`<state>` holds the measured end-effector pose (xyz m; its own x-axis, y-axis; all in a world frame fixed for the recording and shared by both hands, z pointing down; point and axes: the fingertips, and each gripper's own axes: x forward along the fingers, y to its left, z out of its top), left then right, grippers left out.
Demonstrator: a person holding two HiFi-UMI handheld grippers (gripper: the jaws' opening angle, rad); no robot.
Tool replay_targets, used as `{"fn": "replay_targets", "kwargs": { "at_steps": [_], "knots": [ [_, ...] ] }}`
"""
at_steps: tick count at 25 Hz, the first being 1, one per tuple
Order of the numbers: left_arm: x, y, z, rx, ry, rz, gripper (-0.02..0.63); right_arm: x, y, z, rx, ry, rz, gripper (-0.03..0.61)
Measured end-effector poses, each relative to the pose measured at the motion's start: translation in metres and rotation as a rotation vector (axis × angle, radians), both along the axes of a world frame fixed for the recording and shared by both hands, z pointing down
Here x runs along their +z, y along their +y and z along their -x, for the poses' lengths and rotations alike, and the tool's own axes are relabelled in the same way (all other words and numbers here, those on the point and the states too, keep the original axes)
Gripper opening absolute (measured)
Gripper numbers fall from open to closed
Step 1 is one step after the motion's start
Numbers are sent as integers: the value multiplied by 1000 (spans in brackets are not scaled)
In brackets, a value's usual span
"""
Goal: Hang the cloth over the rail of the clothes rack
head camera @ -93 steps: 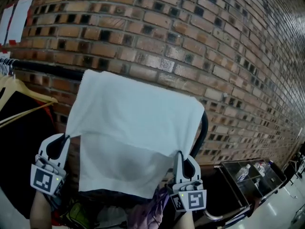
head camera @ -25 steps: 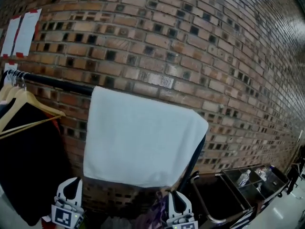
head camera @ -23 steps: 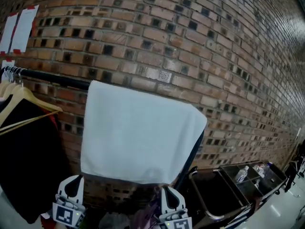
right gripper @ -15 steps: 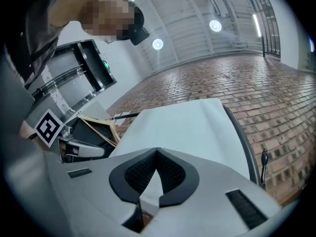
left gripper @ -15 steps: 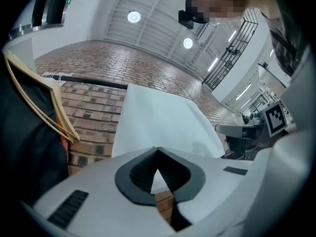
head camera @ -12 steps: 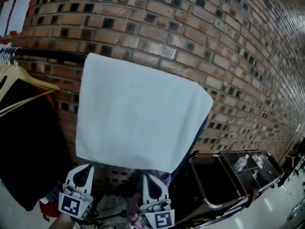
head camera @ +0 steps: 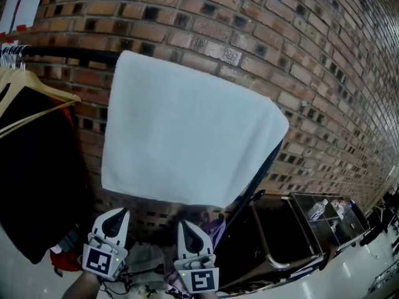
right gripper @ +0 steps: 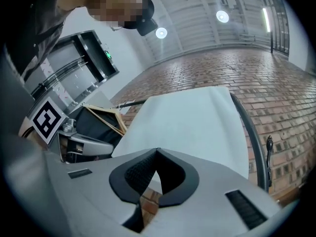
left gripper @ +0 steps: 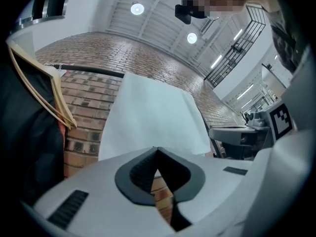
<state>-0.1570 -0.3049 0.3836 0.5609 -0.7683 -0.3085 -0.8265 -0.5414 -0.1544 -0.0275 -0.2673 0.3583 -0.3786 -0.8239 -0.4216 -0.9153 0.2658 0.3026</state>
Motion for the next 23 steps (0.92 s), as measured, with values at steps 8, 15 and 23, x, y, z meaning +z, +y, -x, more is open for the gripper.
{"fn": "replay_targets", "kwargs": {
  "at_steps": [8,15,23],
  "knots": [
    [21,-12,-7,10,-7,98,12,32,-18,-2,-10,-33,151,18],
    [22,-16,-12,7,-14,104,12,35,-22,-6,-7,-28,170,18],
    [31,-26,-19,22,-5,150,12,42,-33,-10,-5,-30,199,18]
  ]
}}
